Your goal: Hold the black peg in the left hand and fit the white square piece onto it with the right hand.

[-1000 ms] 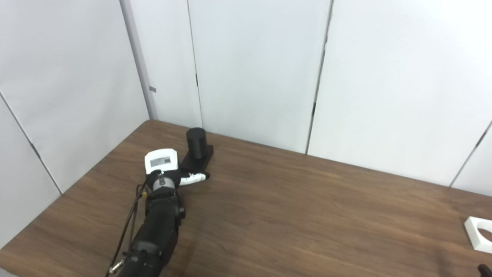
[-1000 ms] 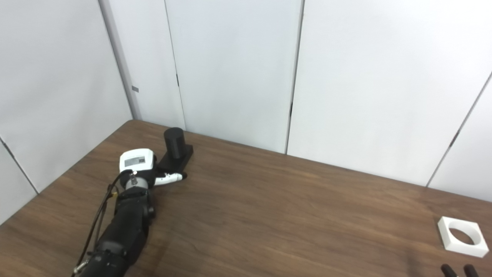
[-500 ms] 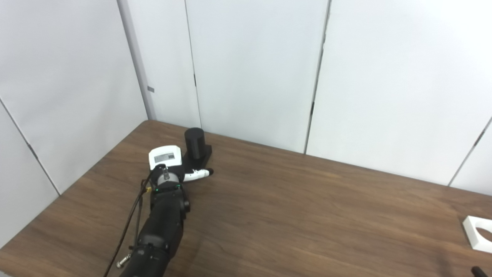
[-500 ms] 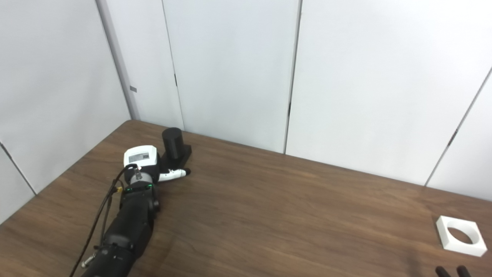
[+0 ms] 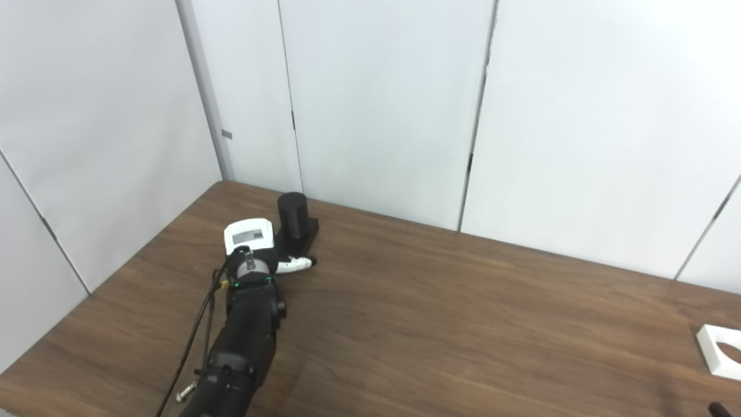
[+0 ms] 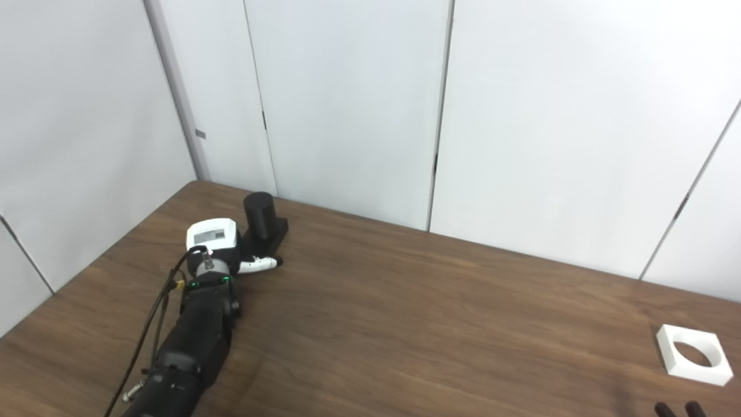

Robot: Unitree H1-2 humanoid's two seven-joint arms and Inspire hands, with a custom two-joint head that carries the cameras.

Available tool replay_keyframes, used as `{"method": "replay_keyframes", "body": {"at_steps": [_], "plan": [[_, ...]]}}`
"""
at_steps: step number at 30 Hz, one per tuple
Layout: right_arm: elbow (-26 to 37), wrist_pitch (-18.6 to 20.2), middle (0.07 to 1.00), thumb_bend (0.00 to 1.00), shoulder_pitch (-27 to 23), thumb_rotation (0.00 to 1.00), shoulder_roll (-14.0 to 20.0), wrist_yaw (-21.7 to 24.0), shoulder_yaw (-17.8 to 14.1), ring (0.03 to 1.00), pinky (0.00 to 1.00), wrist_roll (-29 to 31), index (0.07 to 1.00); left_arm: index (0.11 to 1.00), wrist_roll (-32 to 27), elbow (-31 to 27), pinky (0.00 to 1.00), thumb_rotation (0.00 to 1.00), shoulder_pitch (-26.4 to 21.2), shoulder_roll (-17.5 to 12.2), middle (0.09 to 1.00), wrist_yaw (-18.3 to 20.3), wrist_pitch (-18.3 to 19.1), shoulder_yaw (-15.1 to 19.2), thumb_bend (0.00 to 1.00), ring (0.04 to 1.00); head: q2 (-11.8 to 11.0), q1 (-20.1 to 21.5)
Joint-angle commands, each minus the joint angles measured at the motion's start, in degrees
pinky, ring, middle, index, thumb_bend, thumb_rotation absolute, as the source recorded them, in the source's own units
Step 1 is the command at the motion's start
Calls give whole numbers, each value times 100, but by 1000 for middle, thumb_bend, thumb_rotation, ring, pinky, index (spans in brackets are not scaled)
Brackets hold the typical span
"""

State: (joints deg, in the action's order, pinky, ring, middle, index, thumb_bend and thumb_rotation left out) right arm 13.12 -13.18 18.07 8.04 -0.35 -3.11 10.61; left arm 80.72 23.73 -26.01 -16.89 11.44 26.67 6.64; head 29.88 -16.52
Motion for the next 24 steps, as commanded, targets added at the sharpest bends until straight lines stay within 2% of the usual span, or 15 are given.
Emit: {"method": "replay_keyframes", "body": {"at_steps": [1, 11, 13, 14, 17, 24], "plan": [[-158, 70, 925, 780, 244, 989, -204, 19, 9, 985, 1000, 5, 993, 684, -41, -157, 728, 618, -251, -134, 786, -225, 25, 4, 709, 801, 8, 4], [-154, 78, 927, 754, 266, 996, -198, 22, -8, 977, 1000, -9, 994, 588, -608, -243, 646, 286, -157, -185, 747, -725, 24, -54, 678, 760, 33, 33], [-158, 80, 924, 752, 263, 995, -192, 24, -10, 973, 1000, -9, 993, 526, -787, -249, 640, 143, -145, -187, 735, -864, 24, -58, 583, 747, 33, 33], [-157, 82, 921, 753, 261, 988, -203, 26, -17, 971, 1000, 38, 990, 507, -866, -224, 638, 104, -149, -187, 729, -939, 24, -56, 552, 742, 33, 33], [-173, 50, 916, 755, 249, 975, -212, 23, -24, 966, 1000, 51, 978, 489, -999, -206, 654, 64, -162, -184, 740, -939, 24, -33, 527, 760, 33, 33], [-147, 125, 916, 739, 239, 982, -217, 2, -19, 970, 1000, 24, 986, 488, -1198, -220, 650, 58, -138, -256, 736, -928, 24, -94, 523, 768, 23, 86]]}}
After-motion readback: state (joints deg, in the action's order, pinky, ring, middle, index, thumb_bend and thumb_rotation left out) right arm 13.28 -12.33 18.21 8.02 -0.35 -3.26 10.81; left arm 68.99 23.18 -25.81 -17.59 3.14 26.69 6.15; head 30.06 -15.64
